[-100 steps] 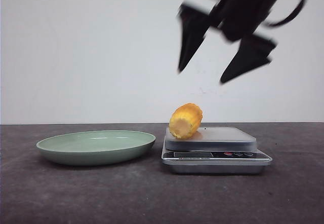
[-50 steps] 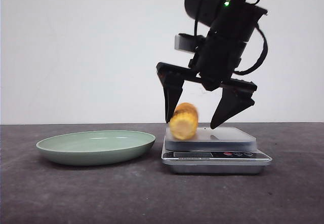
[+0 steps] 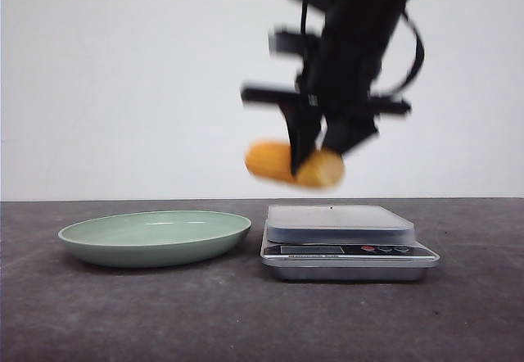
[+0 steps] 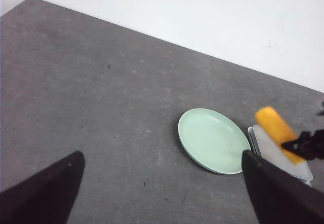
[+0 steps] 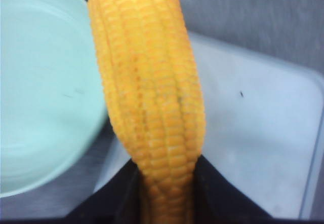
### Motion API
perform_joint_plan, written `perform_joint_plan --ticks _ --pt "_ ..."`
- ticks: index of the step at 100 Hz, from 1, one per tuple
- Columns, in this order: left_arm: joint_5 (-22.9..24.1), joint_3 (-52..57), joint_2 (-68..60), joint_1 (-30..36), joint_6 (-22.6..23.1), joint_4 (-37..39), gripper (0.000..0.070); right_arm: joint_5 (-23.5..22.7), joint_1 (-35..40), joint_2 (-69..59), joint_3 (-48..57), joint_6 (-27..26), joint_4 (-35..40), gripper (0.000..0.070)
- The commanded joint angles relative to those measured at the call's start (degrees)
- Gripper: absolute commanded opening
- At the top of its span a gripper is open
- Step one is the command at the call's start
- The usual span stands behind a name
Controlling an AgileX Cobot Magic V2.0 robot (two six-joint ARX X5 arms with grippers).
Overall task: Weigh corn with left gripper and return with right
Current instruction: 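Lift the corn with the right gripper and carry it over the plate, then lower the corn onto the green plate and open the right gripper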
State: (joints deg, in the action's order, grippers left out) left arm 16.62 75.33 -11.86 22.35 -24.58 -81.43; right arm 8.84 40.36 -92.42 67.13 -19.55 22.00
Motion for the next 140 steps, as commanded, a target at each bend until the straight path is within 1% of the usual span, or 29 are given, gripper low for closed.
perform_joint_plan --ticks 1,9,20,29,37,43,52,65,70,85,97,100,102,104,107,109,111,117,118,130,140 --pt "0.02 0.7 0.04 0.13 0.98 -1.25 0.059 0.09 2.16 2.91 3.04 2.4 -1.31 0.0002" --pt "0.04 0.7 0.04 0.11 0.98 -1.25 0.059 0.02 4.63 5.4 5.77 2.54 -1.42 0.0001" --pt "0.24 0.7 0.04 0.11 0.96 -1.16 0.059 0.02 8.28 5.62 11.87 2.47 -0.94 0.0001" --pt "0.26 0.7 0.04 0.11 0.94 -1.14 0.059 0.15 10.64 3.85 16.48 2.32 -1.2 0.0001" --pt "0.28 0.7 0.04 0.11 0.94 -1.11 0.059 0.13 12.2 1.01 20.09 0.94 -1.11 0.0001" --pt "0.28 0.7 0.04 0.11 0.92 -1.11 0.059 0.07 12.39 -1.51 22.1 -0.2 -0.98 0.0001" --pt "0.28 0.7 0.04 0.11 0.85 -1.11 0.059 -1.33 12.39 -5.68 24.17 -1.75 -1.2 0.0001" --pt "0.24 0.7 0.04 0.11 0.7 -1.18 0.059 -1.33 11.91 -12.13 24.83 -6.25 -1.31 0.0001" --pt "0.24 0.7 0.04 0.11 0.7 -1.14 0.059 -1.42 11.47 -14.69 24.83 -7.45 -0.59 0.0001" --pt "0.26 0.7 0.04 0.11 0.72 -1.16 0.059 -1.42 10.32 -21.7 24.83 -8.87 3.78 0.0001" --pt "0.26 0.7 0.04 0.11 0.76 -1.16 0.059 -2.99 9.53 -25.92 24.81 -12.52 6.03 0.0004" --pt "0.26 0.7 0.04 0.11 0.74 -1.16 0.059 -3.21 9.51 -26.6 24.81 -13.09 6.05 0.0015" --pt "0.26 0.7 0.04 0.11 0.76 -1.18 0.059 -3.23 9.51 -26.93 24.81 -13.38 6.08 0.0028" --pt "0.26 0.7 0.04 0.11 0.76 -1.22 0.059 -3.23 9.51 -27.12 24.81 -13.62 6.1 0.0057" --pt "0.26 0.7 0.04 0.11 0.76 -1.29 0.059 -3.17 9.53 -27.32 24.81 -13.68 6.05 0.0141" --pt "0.26 0.7 0.04 0.11 0.76 -1.29 0.059 -3.02 9.53 -27.5 24.81 -13.66 5.88 0.0222" --pt "0.26 0.7 0.04 0.11 0.76 -1.31 0.0591 -2.86 9.57 -27.5 24.81 -13.68 5.68 0.0318" --pt "0.24 0.7 0.04 0.11 0.76 -1.31 0.059 -2.82 9.94 -27.5 24.81 -13.6 4.48 0.0678" --pt "0.24 0.7 0.04 0.11 0.76 -1.31 0.059 -2.84 10.03 -27.5 24.81 -13.57 4.15 0.07" --pt "0.24 0.7 0.04 0.11 0.96 -1.29 0.059 -3.61 10.91 -27.04 24.83 -12.17 1.25 0.07" --pt "0.26 0.7 0.04 0.11 1.25 -1.29 0.059 -5.57 10.93 -24.9 24.83 -9.84 -0.07 0.07"
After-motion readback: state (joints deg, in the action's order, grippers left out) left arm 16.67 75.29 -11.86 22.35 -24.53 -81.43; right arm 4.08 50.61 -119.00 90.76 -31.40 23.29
